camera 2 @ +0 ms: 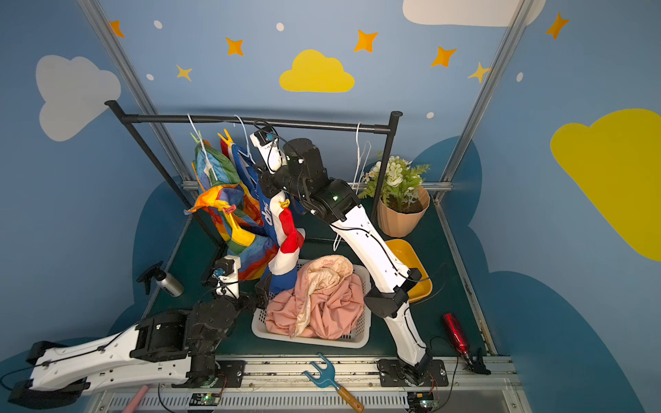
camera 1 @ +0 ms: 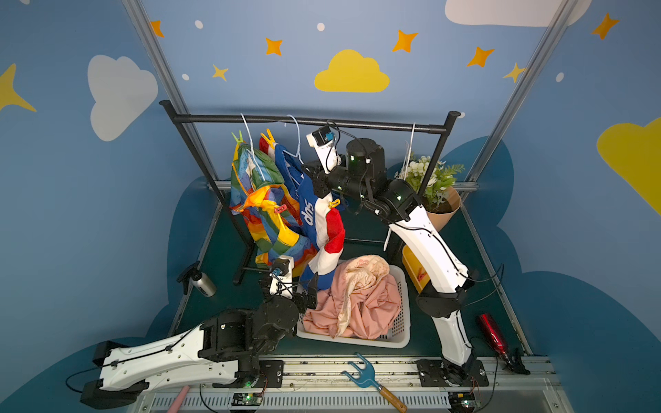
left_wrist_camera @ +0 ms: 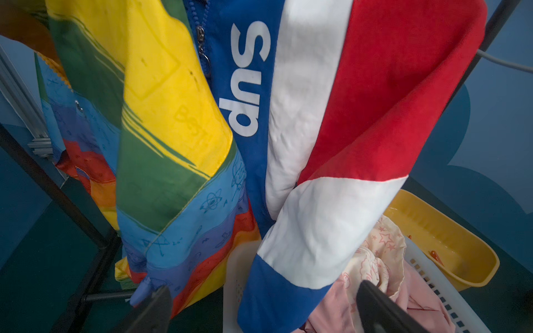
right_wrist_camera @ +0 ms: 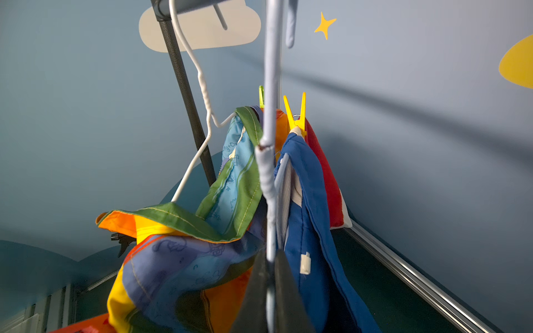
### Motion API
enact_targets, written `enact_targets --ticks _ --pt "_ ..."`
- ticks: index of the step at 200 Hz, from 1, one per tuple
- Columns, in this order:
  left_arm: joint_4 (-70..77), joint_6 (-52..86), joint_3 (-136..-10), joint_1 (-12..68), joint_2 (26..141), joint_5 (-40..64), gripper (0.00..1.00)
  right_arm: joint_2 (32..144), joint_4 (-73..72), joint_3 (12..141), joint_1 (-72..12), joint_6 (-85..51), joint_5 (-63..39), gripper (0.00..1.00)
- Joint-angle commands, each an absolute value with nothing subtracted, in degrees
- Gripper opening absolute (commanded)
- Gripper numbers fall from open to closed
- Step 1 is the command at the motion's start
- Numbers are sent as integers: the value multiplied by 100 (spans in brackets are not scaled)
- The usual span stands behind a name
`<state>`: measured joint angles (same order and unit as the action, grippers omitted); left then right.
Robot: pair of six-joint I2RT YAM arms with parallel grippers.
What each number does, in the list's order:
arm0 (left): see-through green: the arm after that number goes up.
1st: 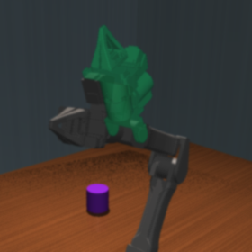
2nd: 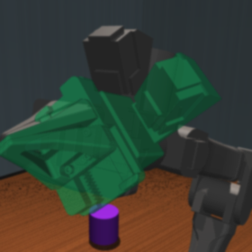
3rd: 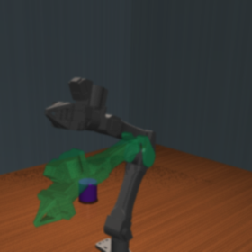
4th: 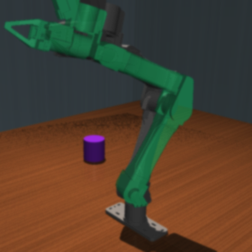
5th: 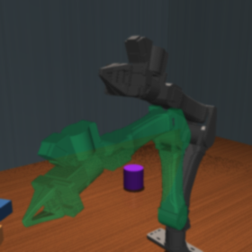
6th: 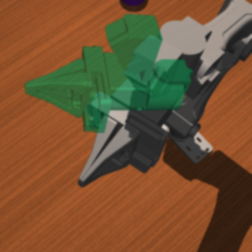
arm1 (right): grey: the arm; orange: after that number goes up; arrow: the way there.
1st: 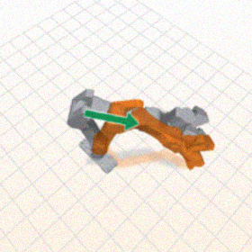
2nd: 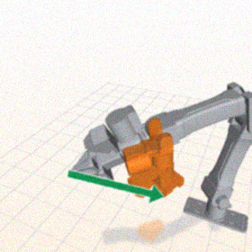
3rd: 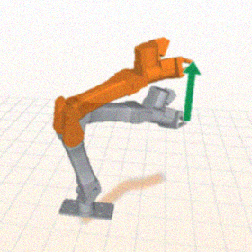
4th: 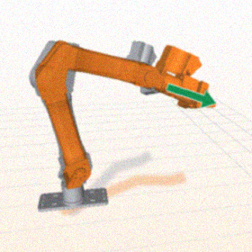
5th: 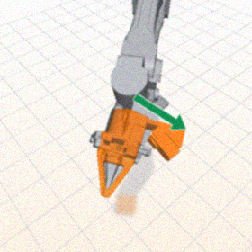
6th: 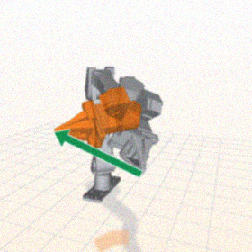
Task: Remove the clothespins securing jackets to the hanger
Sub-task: Pick up the hanger from the clothesline, then adjust the jacket in the basket.
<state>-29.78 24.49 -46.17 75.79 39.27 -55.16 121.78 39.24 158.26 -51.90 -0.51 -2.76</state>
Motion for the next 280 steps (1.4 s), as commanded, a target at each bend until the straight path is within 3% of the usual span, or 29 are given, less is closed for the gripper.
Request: enact_targets --ticks 1,93,222,280 --pt "-2949 2495 -4728 7541 3946 -5641 100 11579 3469 15961 -5203 -83 -394 0" --pt "-2847 2539 -4773 7506 3975 -5660 100 11057 3471 15946 -5321 227 -306 0" --pt "-2667 1514 -5540 7373 4190 -5732 100 9088 4496 15096 -5291 1172 -167 0" --pt "-2506 688 -6538 6643 4757 -4729 100 8229 4522 14423 -5177 1346 -62 0"
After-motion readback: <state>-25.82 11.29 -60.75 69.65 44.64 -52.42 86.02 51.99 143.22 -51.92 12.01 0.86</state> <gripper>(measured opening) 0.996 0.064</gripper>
